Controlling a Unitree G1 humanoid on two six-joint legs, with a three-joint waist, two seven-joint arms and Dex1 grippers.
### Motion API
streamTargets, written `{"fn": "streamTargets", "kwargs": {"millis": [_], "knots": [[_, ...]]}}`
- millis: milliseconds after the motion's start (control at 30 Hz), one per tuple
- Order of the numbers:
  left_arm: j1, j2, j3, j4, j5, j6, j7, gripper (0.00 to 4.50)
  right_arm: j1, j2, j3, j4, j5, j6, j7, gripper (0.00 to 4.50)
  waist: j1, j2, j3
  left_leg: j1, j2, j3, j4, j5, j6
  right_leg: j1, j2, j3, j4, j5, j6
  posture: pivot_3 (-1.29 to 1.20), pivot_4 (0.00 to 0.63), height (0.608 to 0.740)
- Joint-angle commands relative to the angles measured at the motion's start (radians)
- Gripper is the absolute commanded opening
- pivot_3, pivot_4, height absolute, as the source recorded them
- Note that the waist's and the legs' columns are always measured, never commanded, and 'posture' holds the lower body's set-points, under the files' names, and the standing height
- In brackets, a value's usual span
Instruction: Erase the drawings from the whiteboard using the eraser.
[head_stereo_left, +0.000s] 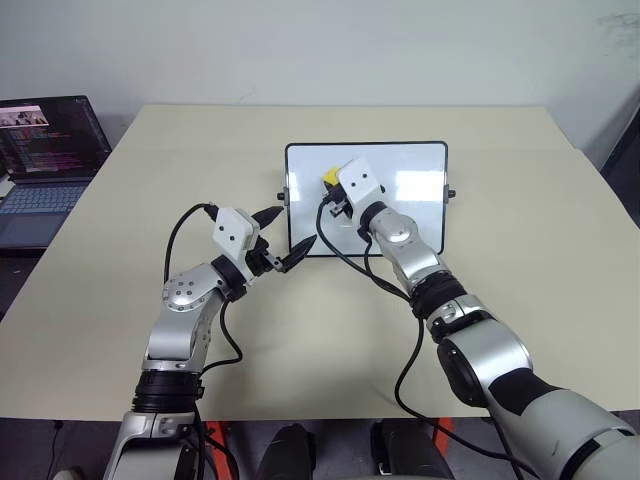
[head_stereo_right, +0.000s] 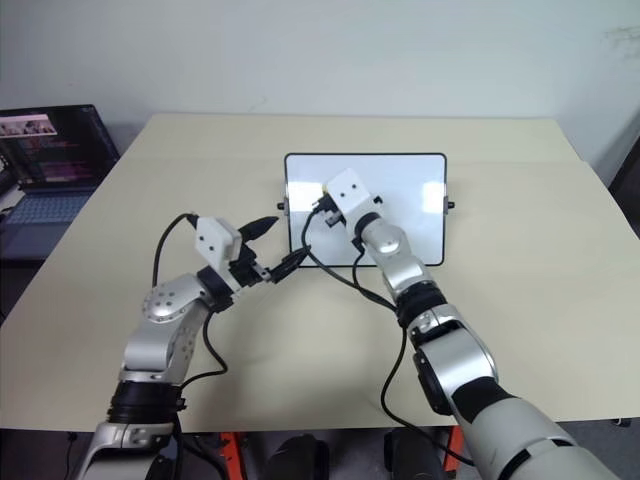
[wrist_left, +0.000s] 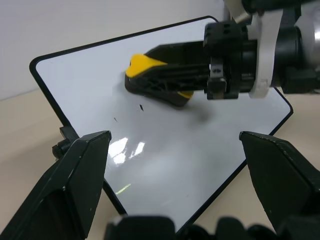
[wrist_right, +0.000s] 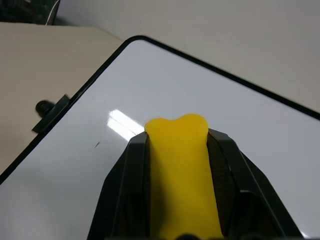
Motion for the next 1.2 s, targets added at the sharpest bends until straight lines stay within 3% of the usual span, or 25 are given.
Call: {"fn": "streamTargets", "kwargs": {"millis": [33,500,933,1200], "knots": [[-0.005,0.010,0.013,-0.050,-0.011,0.000,0.006,4.50,-0.037,0.014,-0.013,-0.014,0.012,-0.002,0.000,1.27,0.000,0.000,0.000,0.000,0.000,0.000,0.000,0.000,0.000,0.000,0.000,0.000,0.000,0.000,0.000,0.00,0.150,0.740],[0.017,0.015,0.018,-0.087,-0.012,0.022,0.024,4.50,0.017,0.024,0.035,0.015,-0.026,0.045,0.037,1.27,0.000,0.000,0.000,0.000,0.000,0.000,0.000,0.000,0.000,0.000,0.000,0.000,0.001,0.000,0.000,0.00,0.150,0.740],[0.016,0.019,0.024,-0.087,-0.011,0.025,0.028,4.50,0.223,-0.051,0.077,-0.187,-0.060,0.154,0.083,1.27,0.002,0.000,-0.001,0.003,0.000,0.000,0.001,0.000,0.000,0.004,0.000,0.000,0.001,0.000,0.000,0.00,0.150,0.740],[-0.017,0.010,0.014,-0.048,-0.008,0.011,0.016,4.50,0.247,-0.095,0.055,-0.265,-0.048,0.206,0.084,1.27,0.007,-0.001,-0.001,0.005,-0.001,-0.002,0.002,0.001,0.000,0.005,0.000,-0.001,0.002,0.000,0.000,0.00,0.150,0.740]]}}
